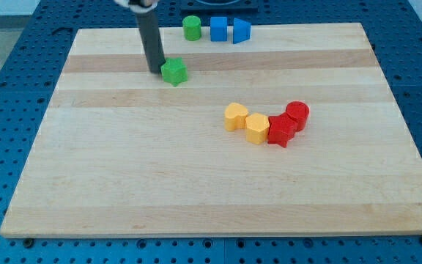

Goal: Move the green star below the green circle

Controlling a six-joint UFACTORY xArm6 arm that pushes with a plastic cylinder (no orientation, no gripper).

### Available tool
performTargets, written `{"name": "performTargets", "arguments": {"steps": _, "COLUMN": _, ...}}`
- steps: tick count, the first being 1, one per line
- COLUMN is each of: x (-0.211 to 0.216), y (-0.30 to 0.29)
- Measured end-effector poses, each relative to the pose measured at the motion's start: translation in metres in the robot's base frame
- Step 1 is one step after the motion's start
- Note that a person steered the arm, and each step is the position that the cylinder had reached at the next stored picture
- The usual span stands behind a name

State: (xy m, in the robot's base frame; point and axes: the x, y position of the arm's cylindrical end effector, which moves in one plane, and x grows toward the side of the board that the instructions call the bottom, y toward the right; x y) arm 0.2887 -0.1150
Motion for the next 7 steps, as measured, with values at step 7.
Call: {"name": "performTargets", "arguments": {"steps": 7, "x": -0.002, "y": 0.073}}
